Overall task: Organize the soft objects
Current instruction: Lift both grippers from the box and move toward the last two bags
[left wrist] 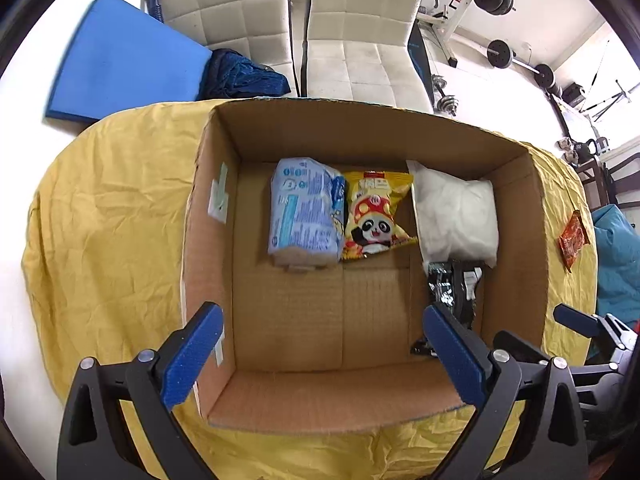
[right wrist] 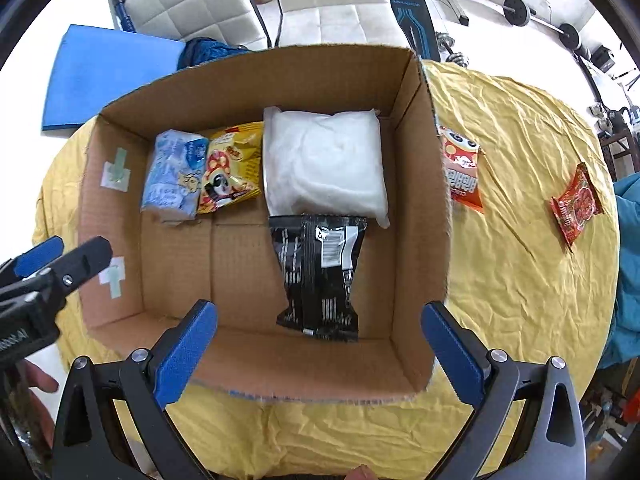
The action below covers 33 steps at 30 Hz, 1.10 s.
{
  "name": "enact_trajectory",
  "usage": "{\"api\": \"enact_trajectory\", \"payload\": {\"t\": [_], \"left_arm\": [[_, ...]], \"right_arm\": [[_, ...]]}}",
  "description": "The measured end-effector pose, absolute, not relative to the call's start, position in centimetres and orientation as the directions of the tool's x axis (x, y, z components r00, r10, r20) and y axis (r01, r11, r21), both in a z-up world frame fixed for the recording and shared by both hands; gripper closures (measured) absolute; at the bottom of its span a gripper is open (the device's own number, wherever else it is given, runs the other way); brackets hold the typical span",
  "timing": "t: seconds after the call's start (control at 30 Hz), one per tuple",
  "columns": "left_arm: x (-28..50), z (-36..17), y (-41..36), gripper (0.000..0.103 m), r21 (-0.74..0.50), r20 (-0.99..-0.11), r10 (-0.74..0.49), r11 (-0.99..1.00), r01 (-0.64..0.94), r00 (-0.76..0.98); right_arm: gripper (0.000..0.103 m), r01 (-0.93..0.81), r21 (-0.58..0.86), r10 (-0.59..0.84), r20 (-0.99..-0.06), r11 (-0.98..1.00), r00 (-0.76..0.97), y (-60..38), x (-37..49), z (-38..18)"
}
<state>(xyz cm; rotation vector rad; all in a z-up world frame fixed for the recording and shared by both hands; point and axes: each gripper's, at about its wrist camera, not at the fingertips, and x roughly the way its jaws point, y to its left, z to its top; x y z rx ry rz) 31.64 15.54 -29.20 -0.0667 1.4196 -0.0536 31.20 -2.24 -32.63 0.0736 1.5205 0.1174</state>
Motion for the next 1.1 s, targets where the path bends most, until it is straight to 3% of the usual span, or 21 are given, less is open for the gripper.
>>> {"api": "enact_trajectory", "payload": {"t": [0.73,1.1], "left_arm": [[21.3,-17.0,12.2,0.0,-0.037,-0.929,-0.019,0.998,-0.042,0.369],[17.8,-12.9,11.3,0.0,-0.033,-0.915,-0.008,0.998,-0.053,0.404]], "right_arm": [[0.0,-0.093,0.179,0.199,-0.938,0.979,0.283,-6.6,21.1,-18.3],[0.0,-0.131,0.245,0.275,-0.91,0.961,0.312,-8.1,18.8,-14.6]]}}
